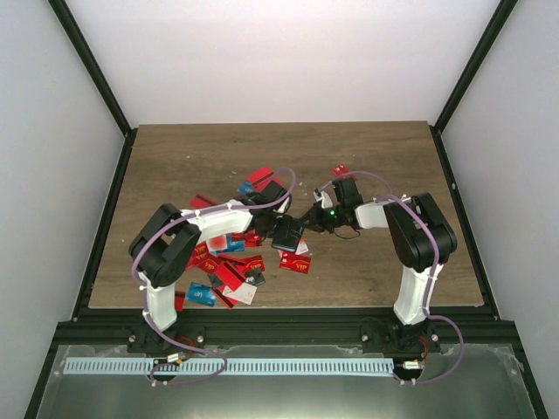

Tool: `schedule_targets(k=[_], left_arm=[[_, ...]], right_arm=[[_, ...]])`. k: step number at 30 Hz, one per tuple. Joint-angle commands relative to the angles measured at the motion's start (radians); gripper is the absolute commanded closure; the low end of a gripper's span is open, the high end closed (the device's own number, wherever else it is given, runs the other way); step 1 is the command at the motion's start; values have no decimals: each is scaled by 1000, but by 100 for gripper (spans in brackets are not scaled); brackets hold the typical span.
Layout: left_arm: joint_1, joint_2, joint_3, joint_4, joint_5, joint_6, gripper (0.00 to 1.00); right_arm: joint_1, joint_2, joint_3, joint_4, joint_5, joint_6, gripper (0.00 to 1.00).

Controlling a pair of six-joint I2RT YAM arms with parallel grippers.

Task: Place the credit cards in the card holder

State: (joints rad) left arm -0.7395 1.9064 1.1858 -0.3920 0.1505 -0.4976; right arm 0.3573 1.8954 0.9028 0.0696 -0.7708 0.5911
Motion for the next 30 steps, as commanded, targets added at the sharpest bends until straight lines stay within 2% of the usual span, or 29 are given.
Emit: schedule_targets(k=[1,8,17,19,25,30], left_arm=[[-15,50,-15,-444,10,19,91],[-16,-26,72,-424,33,22,79],[-7,-120,89,-346,42,55,77],[1,-129,89,-308,49,79,66],[41,-93,90,-207,162,173,55],[64,-37,102,-175,232,245,53]], right_arm=[[6,6,7,-64,67,-16,99],[14,-31,41,-100,60,-31,99],[35,-61,85,-151,60,-38,94],[38,-67,94,-168,71,-42,94],[40,-43,96,-179,83,-53,94],[41,-20,90,-179,96,-66,95]])
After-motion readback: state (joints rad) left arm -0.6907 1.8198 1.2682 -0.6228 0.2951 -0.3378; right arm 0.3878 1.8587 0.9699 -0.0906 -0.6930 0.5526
